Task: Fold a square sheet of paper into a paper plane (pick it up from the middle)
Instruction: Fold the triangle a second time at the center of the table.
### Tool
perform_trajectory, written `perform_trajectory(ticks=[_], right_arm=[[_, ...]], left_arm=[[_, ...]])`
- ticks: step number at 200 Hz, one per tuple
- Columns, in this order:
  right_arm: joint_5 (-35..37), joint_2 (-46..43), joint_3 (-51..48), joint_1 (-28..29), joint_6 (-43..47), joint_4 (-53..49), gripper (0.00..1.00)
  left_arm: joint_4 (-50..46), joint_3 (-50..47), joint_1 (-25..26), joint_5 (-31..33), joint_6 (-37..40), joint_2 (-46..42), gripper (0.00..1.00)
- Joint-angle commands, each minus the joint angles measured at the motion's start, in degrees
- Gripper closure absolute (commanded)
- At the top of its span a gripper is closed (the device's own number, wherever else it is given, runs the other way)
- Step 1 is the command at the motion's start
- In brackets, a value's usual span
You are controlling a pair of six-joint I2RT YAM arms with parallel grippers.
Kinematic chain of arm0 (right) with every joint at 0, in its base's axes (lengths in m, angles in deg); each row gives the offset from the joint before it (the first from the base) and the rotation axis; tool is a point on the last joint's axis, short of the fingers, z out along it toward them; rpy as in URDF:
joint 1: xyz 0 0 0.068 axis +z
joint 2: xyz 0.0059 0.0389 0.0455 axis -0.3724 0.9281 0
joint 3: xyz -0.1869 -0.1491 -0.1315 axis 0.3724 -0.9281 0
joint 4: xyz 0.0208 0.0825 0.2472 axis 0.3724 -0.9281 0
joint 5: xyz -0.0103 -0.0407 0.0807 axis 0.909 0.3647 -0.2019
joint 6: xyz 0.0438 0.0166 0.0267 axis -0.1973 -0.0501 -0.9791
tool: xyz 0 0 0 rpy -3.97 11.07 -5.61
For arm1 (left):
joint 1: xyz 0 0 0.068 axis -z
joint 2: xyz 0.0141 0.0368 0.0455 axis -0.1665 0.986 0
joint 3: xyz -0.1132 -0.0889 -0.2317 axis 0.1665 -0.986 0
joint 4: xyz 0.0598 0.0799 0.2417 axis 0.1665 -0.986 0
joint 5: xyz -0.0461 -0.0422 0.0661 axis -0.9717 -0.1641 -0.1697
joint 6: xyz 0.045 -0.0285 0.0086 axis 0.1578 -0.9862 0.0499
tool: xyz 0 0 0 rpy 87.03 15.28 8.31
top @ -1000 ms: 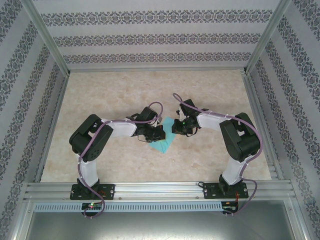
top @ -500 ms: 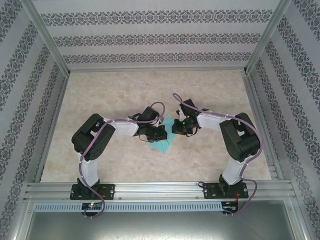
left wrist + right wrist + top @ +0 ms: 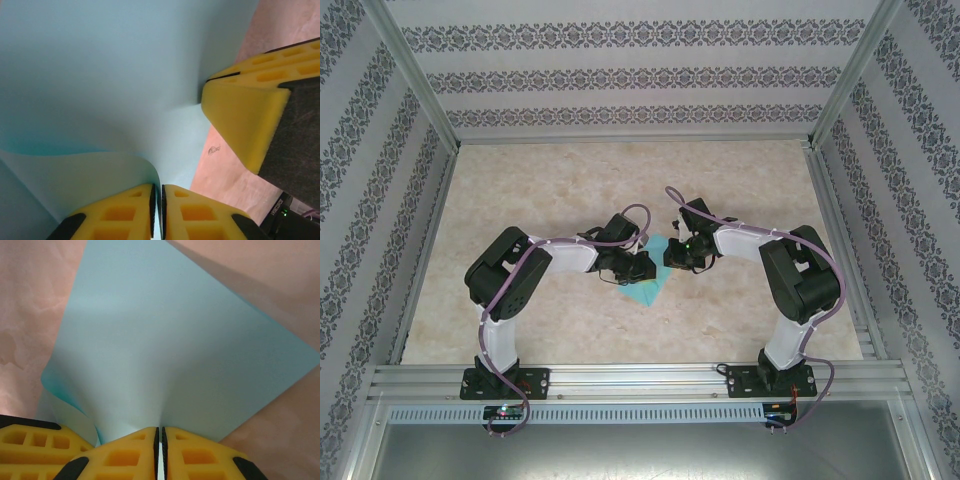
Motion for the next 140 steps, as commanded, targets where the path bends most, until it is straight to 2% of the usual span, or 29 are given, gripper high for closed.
perform_trajectory(ticks=[1, 34, 95, 140], right_arm=[[-0.37, -0.57, -0.93, 0.28, 0.94, -0.76, 0.87], [-0.86, -1.18, -1.07, 0.11, 0.64, -0.69, 0.87], [-2.09, -3.37, -2.13, -1.62, 0.08, 0.06, 0.87], [-4.22, -5.98, -3.79, -3.72, -0.46, 0.84, 0.87]], left_arm=[[1.34, 0.12, 0.8, 0.73, 1.26, 1.4, 0.79], [2.89, -0.62, 0.82, 0.5, 1.02, 0.55, 0.69], [5.21, -2.91, 0.82, 1.5, 0.59, -1.0, 0.57], [6.64, -4.12, 0.83, 1.16, 0.31, -2.3, 0.55]])
